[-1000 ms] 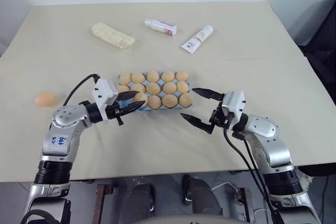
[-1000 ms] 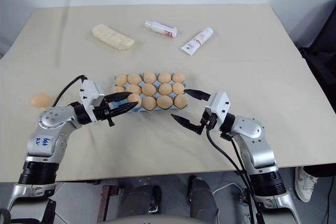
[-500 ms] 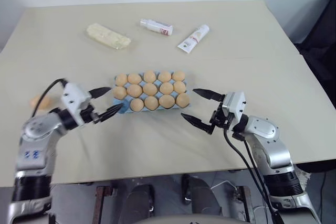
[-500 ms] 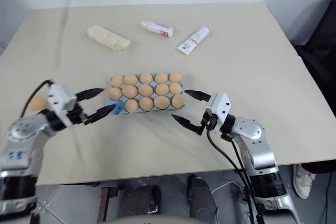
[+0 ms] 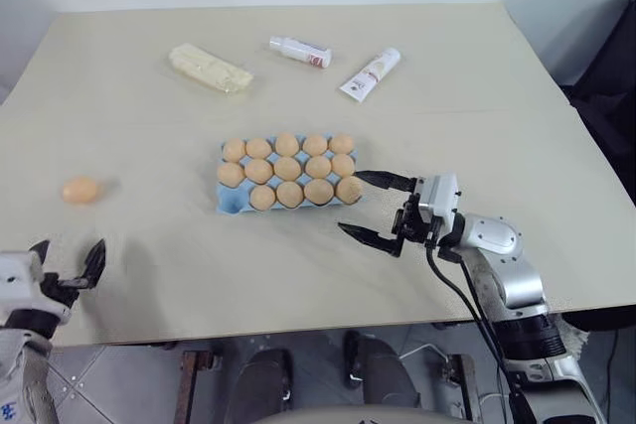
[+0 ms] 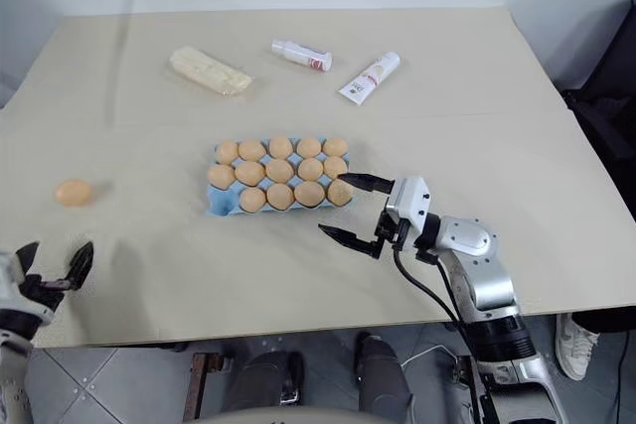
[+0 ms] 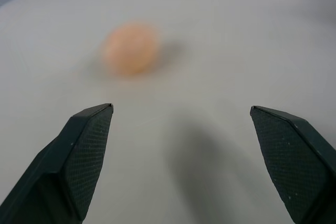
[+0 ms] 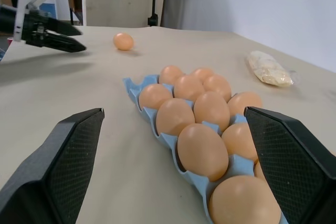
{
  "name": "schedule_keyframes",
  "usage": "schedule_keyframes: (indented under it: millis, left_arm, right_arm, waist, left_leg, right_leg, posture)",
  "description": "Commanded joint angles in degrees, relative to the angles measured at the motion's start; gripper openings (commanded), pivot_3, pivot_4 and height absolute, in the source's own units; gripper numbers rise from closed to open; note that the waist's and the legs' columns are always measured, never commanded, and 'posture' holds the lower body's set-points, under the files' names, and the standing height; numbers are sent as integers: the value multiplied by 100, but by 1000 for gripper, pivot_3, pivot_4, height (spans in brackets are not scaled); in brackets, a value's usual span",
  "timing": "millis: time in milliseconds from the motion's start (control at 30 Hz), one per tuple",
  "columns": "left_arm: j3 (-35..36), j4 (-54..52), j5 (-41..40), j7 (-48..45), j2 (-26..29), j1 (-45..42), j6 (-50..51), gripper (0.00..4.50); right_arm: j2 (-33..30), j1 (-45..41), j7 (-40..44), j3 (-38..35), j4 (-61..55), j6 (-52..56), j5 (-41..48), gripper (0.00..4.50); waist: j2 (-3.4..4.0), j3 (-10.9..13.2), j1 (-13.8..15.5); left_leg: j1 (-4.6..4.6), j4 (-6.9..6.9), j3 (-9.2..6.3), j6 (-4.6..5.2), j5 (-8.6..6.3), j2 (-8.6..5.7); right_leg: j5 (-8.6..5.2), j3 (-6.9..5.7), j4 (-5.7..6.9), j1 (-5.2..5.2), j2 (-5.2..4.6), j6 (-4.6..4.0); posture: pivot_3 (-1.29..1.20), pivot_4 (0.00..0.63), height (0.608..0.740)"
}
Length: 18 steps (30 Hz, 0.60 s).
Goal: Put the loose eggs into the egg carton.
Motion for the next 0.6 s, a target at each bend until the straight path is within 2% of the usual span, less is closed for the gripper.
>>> schedule_keyframes:
  millis: [33, 167, 433, 600]
  left_arm:
    - [135, -317, -163, 262, -76, 33, 10, 4456]
    - [40, -246, -88, 451, 7, -158, 12, 4456]
    - [-501, 1000, 318, 981, 982, -2145, 588, 4456]
    - [-1022, 2015, 542, 859, 1387, -3079, 789, 4456]
  right_arm:
    - [15, -84, 85, -36, -8, -126, 50, 4500]
    - [10, -120, 133, -36, 21, -127, 53, 4500]
    - [47, -146, 65, -34, 37, -136, -12, 4500]
    - [84, -120, 1, -42, 4, -135, -43, 4500]
  waist:
    - [-2, -1, 20]
    - [-2, -2, 47]
    - [-11, -7, 95]
    - [-12, -7, 40]
  left_leg:
    - [0, 0, 0, 0, 0, 0]
    - [0, 0, 1, -1, -1, 0]
    - [0, 6, -6, -7, 6, -1]
    - [1, -1, 15, -12, 31, 1]
  right_leg:
    - [0, 0, 0, 0, 0, 0]
    - [-1, 0, 1, -1, 0, -1]
    - [2, -13, 12, 2, 0, -6]
    - [3, -44, 33, -6, 2, -5]
  posture:
    - [0, 150, 740]
    - [0, 150, 740]
    - [0, 150, 740]
    - [0, 150, 740]
